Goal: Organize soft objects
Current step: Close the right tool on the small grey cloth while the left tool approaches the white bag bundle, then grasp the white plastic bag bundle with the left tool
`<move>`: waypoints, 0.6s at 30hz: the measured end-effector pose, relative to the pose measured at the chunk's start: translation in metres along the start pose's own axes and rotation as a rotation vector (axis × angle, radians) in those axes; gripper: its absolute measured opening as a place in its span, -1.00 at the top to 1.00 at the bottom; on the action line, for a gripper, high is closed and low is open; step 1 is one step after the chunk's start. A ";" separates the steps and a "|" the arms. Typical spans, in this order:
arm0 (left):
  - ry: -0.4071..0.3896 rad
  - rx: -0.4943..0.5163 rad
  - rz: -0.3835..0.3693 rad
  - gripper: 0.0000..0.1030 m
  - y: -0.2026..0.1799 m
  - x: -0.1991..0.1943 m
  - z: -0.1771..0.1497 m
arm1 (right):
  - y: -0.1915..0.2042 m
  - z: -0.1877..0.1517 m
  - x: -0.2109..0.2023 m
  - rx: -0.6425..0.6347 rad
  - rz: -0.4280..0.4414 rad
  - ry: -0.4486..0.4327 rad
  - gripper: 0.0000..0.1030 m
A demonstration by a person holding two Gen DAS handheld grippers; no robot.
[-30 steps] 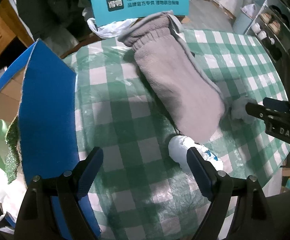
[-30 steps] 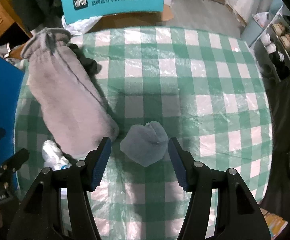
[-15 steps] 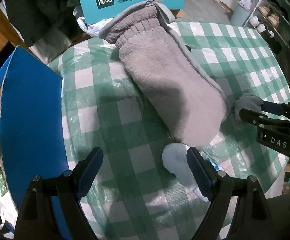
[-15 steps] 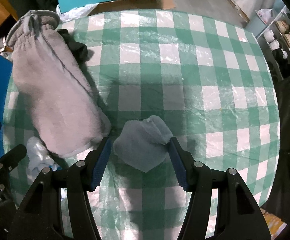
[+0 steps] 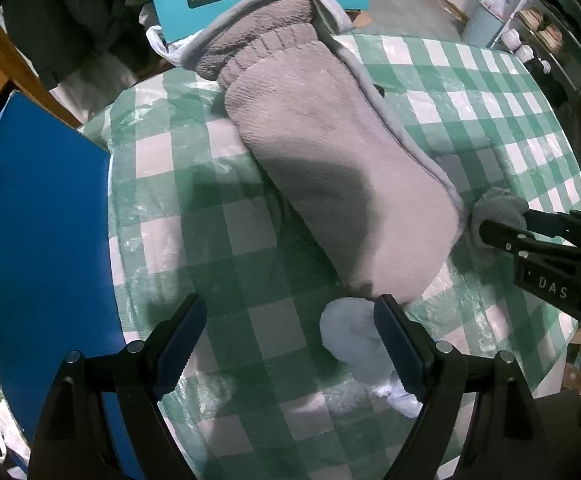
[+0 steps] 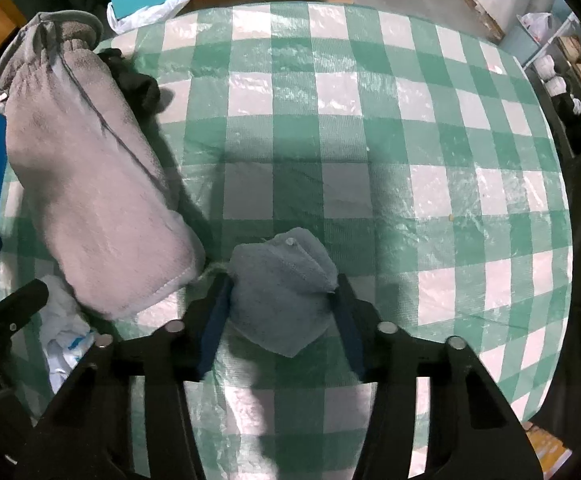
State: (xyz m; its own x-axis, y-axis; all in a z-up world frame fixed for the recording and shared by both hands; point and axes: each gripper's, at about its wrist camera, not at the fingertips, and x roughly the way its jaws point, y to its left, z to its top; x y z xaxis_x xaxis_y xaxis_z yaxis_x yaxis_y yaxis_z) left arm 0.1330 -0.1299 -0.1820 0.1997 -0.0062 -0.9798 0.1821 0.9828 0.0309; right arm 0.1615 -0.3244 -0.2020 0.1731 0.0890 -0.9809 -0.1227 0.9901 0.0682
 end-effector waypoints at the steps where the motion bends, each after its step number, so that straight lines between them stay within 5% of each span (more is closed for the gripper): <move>1: 0.000 0.004 0.002 -0.68 -0.001 0.001 0.000 | -0.001 0.000 0.001 -0.002 0.004 0.002 0.26; 5: -0.002 0.015 -0.001 -0.68 -0.008 -0.004 -0.005 | 0.002 -0.005 0.000 -0.031 -0.002 0.012 0.53; 18: 0.018 0.013 -0.078 -0.68 -0.026 -0.018 -0.025 | 0.013 -0.041 -0.018 -0.041 0.018 0.009 0.55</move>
State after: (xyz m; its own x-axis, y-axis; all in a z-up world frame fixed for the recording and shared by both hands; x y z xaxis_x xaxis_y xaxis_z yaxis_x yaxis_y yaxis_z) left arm 0.1004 -0.1510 -0.1706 0.1675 -0.0794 -0.9827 0.2094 0.9769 -0.0432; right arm 0.1166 -0.3181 -0.1910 0.1614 0.1054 -0.9813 -0.1654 0.9831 0.0783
